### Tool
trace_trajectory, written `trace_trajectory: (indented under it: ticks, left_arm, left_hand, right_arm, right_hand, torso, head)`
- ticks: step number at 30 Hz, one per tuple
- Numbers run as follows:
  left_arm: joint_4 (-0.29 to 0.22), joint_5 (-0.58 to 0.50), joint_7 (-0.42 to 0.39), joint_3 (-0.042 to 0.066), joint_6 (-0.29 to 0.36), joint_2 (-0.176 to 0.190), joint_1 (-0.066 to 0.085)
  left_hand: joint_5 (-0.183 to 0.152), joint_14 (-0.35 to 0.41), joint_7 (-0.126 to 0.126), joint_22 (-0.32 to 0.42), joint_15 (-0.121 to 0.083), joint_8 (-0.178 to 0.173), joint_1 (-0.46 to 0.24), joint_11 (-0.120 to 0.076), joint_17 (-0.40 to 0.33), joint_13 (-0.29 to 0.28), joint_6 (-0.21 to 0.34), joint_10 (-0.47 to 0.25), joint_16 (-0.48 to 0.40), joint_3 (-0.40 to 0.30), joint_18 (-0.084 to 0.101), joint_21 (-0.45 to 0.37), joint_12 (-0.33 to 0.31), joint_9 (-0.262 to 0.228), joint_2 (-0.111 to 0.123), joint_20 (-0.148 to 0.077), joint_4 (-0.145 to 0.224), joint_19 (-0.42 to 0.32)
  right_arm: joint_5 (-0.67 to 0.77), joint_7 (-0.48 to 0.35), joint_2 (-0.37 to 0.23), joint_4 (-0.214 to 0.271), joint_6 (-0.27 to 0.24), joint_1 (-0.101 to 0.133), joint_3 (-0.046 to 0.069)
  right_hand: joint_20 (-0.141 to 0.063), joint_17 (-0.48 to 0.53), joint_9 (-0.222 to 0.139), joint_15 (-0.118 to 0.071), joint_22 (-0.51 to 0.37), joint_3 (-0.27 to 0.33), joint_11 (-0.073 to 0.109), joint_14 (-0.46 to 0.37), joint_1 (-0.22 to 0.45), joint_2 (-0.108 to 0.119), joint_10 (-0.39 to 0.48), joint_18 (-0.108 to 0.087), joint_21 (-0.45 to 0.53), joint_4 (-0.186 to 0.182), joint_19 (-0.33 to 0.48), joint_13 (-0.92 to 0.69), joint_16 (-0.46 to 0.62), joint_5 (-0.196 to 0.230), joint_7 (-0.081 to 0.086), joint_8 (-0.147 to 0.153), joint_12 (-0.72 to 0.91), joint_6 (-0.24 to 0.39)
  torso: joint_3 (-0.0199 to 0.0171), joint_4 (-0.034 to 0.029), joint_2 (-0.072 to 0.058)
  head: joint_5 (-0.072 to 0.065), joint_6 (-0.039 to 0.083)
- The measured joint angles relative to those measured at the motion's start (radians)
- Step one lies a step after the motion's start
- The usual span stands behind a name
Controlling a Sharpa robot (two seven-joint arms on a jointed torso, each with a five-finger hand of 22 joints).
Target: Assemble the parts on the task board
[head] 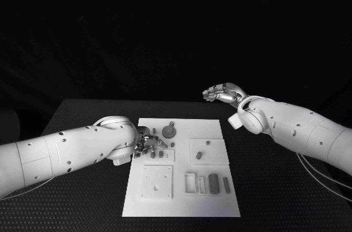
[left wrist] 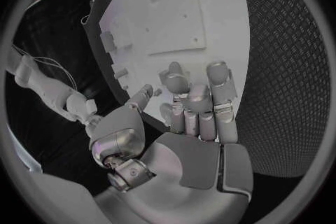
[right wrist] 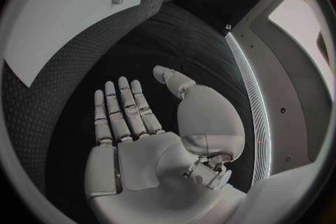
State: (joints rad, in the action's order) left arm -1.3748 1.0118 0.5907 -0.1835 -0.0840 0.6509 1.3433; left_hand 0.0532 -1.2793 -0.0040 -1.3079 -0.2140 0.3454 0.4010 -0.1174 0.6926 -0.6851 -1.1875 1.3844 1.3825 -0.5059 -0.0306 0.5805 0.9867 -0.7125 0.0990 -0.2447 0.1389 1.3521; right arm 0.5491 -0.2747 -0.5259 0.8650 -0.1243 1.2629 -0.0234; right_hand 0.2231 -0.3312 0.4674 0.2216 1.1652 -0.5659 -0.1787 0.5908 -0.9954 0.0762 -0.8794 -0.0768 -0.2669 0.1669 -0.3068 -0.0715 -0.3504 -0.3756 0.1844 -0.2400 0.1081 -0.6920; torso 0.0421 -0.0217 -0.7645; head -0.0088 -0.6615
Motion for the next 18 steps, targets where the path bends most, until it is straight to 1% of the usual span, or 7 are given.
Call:
trace_trajectory:
  ticks: [5, 7, 10, 12, 14, 16, 18]
  left_arm:
    - [0.036, -0.05, -0.016, 0.033, 0.017, 0.005, 0.021]
    - [0.05, -0.064, -0.02, 0.035, 0.022, 0.009, 0.033]
    - [0.082, -0.096, -0.029, 0.039, 0.03, 0.009, 0.056]
    - [0.112, -0.12, -0.037, 0.041, 0.032, 0.003, 0.071]
    - [0.141, -0.138, -0.045, 0.041, 0.033, -0.009, 0.078]
    - [0.169, -0.149, -0.052, 0.041, 0.035, -0.024, 0.08]
    - [0.194, -0.159, -0.059, 0.04, 0.039, -0.038, 0.08]
  left_hand:
    - [0.0, 0.007, 0.002, 0.0, 0.0, -0.006, 0.005, 0.005, -0.003, 0.0, 0.013, -0.005, 0.0, 0.012, -0.001, -0.006, 0.0, -0.002, -0.005, -0.002, 0.043, -0.009]
    - [0.0, 0.007, 0.002, 0.0, 0.0, -0.011, 0.011, 0.005, -0.003, 0.0, 0.02, -0.006, 0.0, 0.014, -0.007, -0.006, 0.0, -0.002, -0.011, -0.002, 0.055, -0.009]
    - [0.009, 0.038, 0.015, 0.0, 0.015, -0.042, 0.047, 0.024, -0.012, 0.002, 0.069, -0.04, -0.012, 0.01, -0.008, -0.026, -0.005, 0.005, -0.039, 0.002, 0.098, -0.035]
    - [0.128, 0.066, 0.037, 0.0, 0.036, -0.058, 0.102, 0.042, -0.024, 0.009, 0.114, -0.075, -0.035, -0.012, -0.005, -0.045, -0.022, 0.01, -0.061, 0.005, 0.136, -0.063]
    - [0.198, 0.087, 0.049, 0.0, 0.048, -0.062, 0.132, 0.057, -0.037, 0.015, 0.143, -0.101, -0.054, -0.013, 0.007, -0.06, -0.035, 0.01, -0.066, 0.006, 0.142, -0.086]
    - [0.213, 0.133, 0.073, 0.009, 0.068, -0.073, 0.168, 0.079, -0.061, 0.031, 0.192, -0.155, -0.091, -0.011, 0.013, -0.095, -0.067, 0.012, -0.063, 0.016, 0.143, -0.137]
    - [0.172, 0.176, 0.094, 0.023, 0.089, -0.079, 0.197, 0.097, -0.082, 0.049, 0.226, -0.201, -0.126, -0.02, 0.014, -0.128, -0.1, 0.014, -0.052, 0.03, 0.142, -0.184]
  right_arm:
    - [0.0, 0.0, 0.0, -0.002, 0.0, -0.001, 0.0]
    - [0.0, 0.0, 0.001, -0.003, 0.0, -0.001, 0.0]
    - [0.0, 0.0, 0.001, -0.005, 0.0, -0.001, 0.0]
    - [0.0, -0.001, 0.001, -0.007, -0.001, -0.001, 0.0]
    - [0.0, -0.001, 0.002, -0.009, -0.001, -0.001, 0.0]
    - [0.0, -0.001, 0.002, -0.009, -0.001, -0.001, 0.0]
    - [0.0, -0.001, 0.003, -0.01, -0.001, -0.001, 0.0]
  right_hand:
    - [0.0, 0.0, -0.001, 0.001, 0.001, 0.0, 0.0, -0.001, 0.0, 0.0, 0.0, 0.0, 0.0, 0.0, 0.0, 0.0, 0.0, 0.0, 0.0, 0.0, 0.0, 0.0]
    - [0.0, 0.0, -0.001, 0.001, 0.001, 0.0, 0.0, -0.001, 0.0, 0.0, 0.0, 0.0, 0.0, 0.0, 0.0, 0.0, 0.0, 0.0, 0.0, 0.0, 0.0, 0.0]
    - [0.0, 0.0, -0.001, 0.001, 0.001, 0.0, 0.0, -0.001, 0.0, 0.0, 0.0, 0.0, 0.0, 0.0, 0.0, 0.0, 0.0, 0.0, 0.0, 0.0, 0.0, 0.0]
    - [0.0, 0.0, -0.001, 0.001, 0.001, 0.0, 0.0, -0.001, 0.0, 0.0, 0.0, 0.0, 0.0, 0.0, 0.0, 0.0, 0.0, 0.0, 0.0, 0.0, 0.0, 0.0]
    - [0.0, 0.001, -0.003, 0.001, 0.003, 0.0, 0.0, -0.001, 0.0, 0.0, 0.0, 0.0, 0.0, 0.0, 0.0, 0.0, 0.0, 0.0, 0.0, 0.0, 0.0, 0.0]
    - [0.0, 0.001, -0.003, 0.001, 0.003, 0.0, 0.0, -0.001, 0.0, 0.0, 0.0, 0.0, 0.0, 0.0, 0.0, 0.001, 0.0, 0.0, 0.0, 0.0, 0.0, 0.0]
    - [0.0, 0.001, -0.003, 0.001, 0.003, 0.0, 0.0, -0.001, 0.0, 0.0, 0.0, 0.0, 0.0, 0.0, 0.0, 0.001, 0.0, 0.0, 0.0, 0.0, 0.0, 0.0]
  torso:
    - [-0.0004, -0.0006, 0.0]
    - [-0.0007, -0.0007, 0.0]
    - [-0.0012, -0.0006, 0.0]
    - [-0.0013, -0.0006, 0.0]
    - [-0.0012, -0.0005, 0.0]
    - [-0.0013, 0.0, 0.0]
    - [-0.0013, 0.0006, 0.0]
  head:
    - [-0.001, 0.004]
    - [0.0, 0.006]
    - [0.001, 0.01]
    - [0.001, 0.012]
    - [0.002, 0.014]
    - [0.003, 0.017]
    - [0.004, 0.018]
